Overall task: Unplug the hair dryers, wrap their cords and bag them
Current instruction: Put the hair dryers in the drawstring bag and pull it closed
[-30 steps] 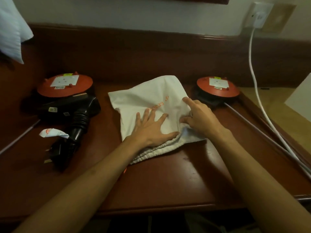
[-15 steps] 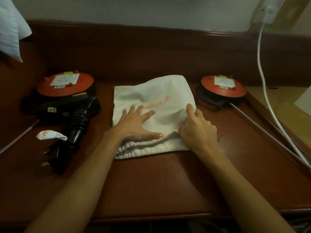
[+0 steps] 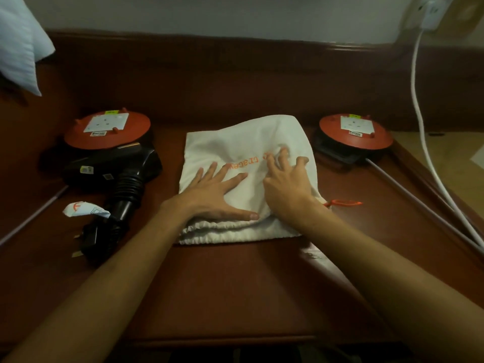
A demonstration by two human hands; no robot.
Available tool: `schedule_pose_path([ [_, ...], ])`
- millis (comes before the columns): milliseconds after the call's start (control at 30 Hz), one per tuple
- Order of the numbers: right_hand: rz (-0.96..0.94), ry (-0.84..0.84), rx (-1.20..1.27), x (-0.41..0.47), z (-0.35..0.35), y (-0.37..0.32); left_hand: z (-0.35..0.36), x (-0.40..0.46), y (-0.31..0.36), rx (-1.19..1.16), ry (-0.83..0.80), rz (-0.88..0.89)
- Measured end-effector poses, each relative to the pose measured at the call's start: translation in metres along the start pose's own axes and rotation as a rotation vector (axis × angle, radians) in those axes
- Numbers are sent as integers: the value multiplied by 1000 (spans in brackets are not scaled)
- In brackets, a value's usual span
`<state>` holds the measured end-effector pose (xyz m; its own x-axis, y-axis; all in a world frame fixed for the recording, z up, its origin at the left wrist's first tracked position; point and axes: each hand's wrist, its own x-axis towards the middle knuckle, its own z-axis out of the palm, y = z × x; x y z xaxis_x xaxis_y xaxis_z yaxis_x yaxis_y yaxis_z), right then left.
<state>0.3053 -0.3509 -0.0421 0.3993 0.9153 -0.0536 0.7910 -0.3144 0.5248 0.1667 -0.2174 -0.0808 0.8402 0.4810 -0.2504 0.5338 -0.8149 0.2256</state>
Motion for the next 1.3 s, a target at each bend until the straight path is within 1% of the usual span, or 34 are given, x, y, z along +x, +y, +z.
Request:
schedule_pose_path([
  [133, 14, 39, -29, 2, 4, 0, 3, -4, -4, -6, 132, 44],
  [233, 26, 105, 34, 1, 11, 2, 2, -9, -4, -61, 190, 62],
  [300, 57, 187, 132, -2, 17, 3, -1, -16, -6, -170, 228, 50],
  [367, 84, 312, 223, -6, 23, 2, -6, -25, -11, -298, 295, 14],
  [400, 90, 373, 262, -8, 25, 2, -8, -30, -15, -317, 342, 1],
  [467, 90, 466, 323, -10, 30, 3, -14, -42, -22, -264, 468, -4],
  [533, 97, 529, 380, -11, 33, 4, -22, -58, -27, -190, 655, -37],
  [600, 100, 543, 417, -11, 33, 4, -29, -80, -30, -101, 849, -181],
  [633, 99, 542, 425, -10, 33, 4, -31, -90, -32, -72, 897, -295],
  [667, 99, 541, 431, -10, 33, 3, -32, -99, -33, -62, 874, -426],
  [700, 99, 538, 433, -10, 34, 4, -32, -107, -35, -65, 792, -552],
  [733, 98, 537, 424, -10, 34, 4, -32, -112, -36, -82, 691, -640],
  [767, 98, 541, 409, -10, 35, 5, -32, -117, -38, -119, 625, -676],
  [800, 99, 553, 394, -10, 36, 5, -33, -119, -39, -165, 610, -678],
  [867, 111, 590, 389, -10, 36, 5, -37, -121, -43, -242, 649, -669],
  [933, 122, 620, 413, -10, 37, 5, -41, -121, -45, -314, 651, -713],
  [1033, 132, 697, 476, -13, 36, 4, -43, -126, -46, -359, 650, -735],
  [1200, 162, 821, 566, -41, 29, -7, -44, -143, -42, -418, 753, -620],
  [1267, 138, 835, 659, -58, 22, -18, -46, -154, -30, -432, 825, -544],
  [1300, 108, 813, 760, -67, 17, -26, -47, -158, -23, -441, 870, -500],
])
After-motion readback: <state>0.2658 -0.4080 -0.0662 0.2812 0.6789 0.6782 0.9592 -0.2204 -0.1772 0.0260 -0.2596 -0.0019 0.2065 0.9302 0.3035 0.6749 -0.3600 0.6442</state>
